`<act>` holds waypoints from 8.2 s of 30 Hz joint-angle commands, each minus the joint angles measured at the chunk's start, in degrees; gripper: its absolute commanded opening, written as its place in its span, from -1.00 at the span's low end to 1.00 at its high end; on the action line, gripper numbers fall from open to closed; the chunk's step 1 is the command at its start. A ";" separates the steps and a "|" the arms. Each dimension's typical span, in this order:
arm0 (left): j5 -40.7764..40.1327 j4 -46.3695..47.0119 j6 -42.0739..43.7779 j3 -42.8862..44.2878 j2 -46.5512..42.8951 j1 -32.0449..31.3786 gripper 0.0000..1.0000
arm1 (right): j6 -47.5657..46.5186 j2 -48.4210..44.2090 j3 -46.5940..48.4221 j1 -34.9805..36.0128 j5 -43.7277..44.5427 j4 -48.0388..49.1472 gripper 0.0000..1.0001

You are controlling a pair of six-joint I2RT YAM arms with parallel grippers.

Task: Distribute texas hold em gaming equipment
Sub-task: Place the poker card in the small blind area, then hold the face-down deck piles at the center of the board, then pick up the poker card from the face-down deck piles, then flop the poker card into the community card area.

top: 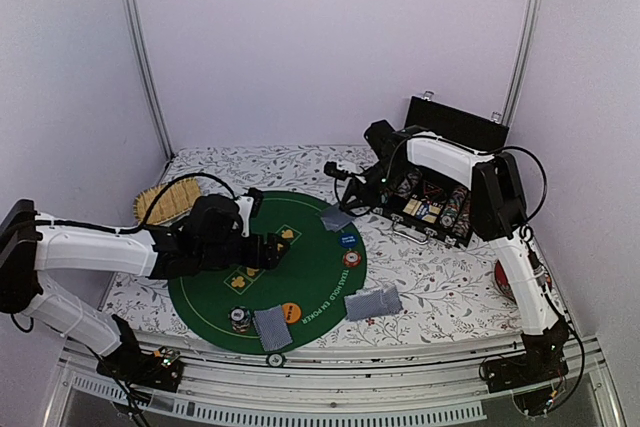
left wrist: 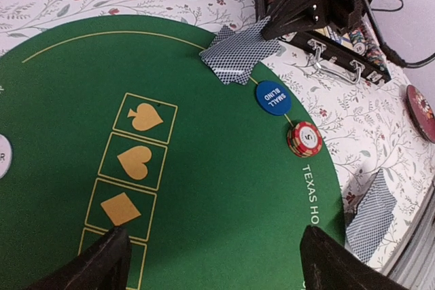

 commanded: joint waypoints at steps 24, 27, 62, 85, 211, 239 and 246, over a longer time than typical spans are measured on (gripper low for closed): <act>0.35 -1.11 -0.80 -0.98 1.40 0.34 0.77 | -1.30 5.67 4.56 -0.05 11.33 10.04 -0.83; 0.10 -1.36 -0.85 -1.06 1.39 0.32 0.77 | 0.16 5.53 3.97 -0.04 14.40 13.08 -0.81; 18.37 6.99 -7.62 7.96 16.78 -7.85 0.65 | 3.69 -59.94 -69.63 11.47 15.49 38.10 0.98; 35.19 19.07 -13.81 9.61 30.74 -10.59 0.24 | 5.59 -53.52 -80.60 18.28 22.91 33.90 0.98; -32.00 -77.18 -5.51 40.97 46.06 -11.40 -1.00 | 10.23 -54.78 -75.21 19.31 27.29 30.29 0.98; -13.92 -73.00 -8.67 46.80 44.60 -4.70 -1.00 | 10.46 -54.02 -75.37 19.56 27.67 29.67 0.98; -11.34 -70.26 -8.74 47.00 43.58 -2.32 -0.94 | 10.53 -53.55 -75.29 19.58 27.72 29.54 0.98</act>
